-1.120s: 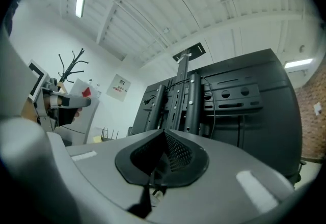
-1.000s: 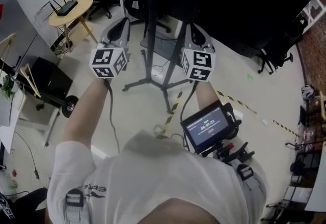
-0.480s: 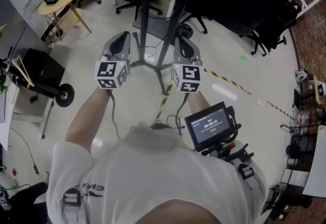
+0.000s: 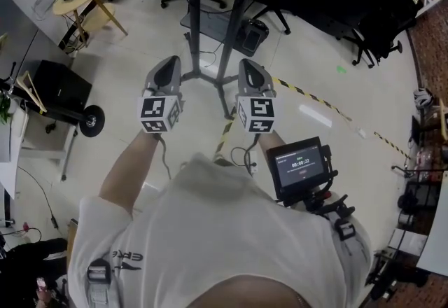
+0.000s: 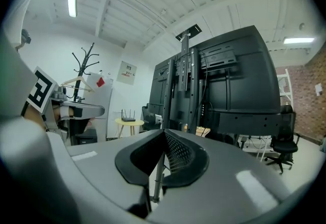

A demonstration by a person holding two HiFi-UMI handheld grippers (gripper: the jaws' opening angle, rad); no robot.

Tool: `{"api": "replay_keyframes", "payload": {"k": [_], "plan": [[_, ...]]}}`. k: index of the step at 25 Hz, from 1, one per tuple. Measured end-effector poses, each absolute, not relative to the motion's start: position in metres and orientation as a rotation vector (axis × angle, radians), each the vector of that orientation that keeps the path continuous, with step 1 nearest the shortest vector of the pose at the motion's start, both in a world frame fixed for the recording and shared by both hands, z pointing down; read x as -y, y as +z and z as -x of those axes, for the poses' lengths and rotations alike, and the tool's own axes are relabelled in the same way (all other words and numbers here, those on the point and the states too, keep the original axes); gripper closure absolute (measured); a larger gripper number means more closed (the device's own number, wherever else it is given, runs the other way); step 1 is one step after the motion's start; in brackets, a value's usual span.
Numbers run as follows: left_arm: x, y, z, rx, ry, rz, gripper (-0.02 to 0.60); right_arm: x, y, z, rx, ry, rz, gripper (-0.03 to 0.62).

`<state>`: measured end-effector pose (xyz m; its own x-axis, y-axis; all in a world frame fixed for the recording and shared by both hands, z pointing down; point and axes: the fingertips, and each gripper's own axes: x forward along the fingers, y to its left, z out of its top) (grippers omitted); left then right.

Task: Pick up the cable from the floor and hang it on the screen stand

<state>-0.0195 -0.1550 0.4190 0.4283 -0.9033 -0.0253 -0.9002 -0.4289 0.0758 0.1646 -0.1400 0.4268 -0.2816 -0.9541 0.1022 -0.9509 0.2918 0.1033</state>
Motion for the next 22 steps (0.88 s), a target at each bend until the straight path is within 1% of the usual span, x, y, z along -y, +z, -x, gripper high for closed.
{"api": "replay_keyframes", "payload": {"k": [13,22], "plan": [[0.121,0.495,0.016,1.655,0.061,-2.512,0.578,0.104,0.495,-0.196,2.406,0.099,-1.728,0.582],[0.115,0.504,0.014,1.654,0.087,-2.525,0.578,0.097,0.503,-0.189,2.412,0.128,-1.716,0.582]]}}
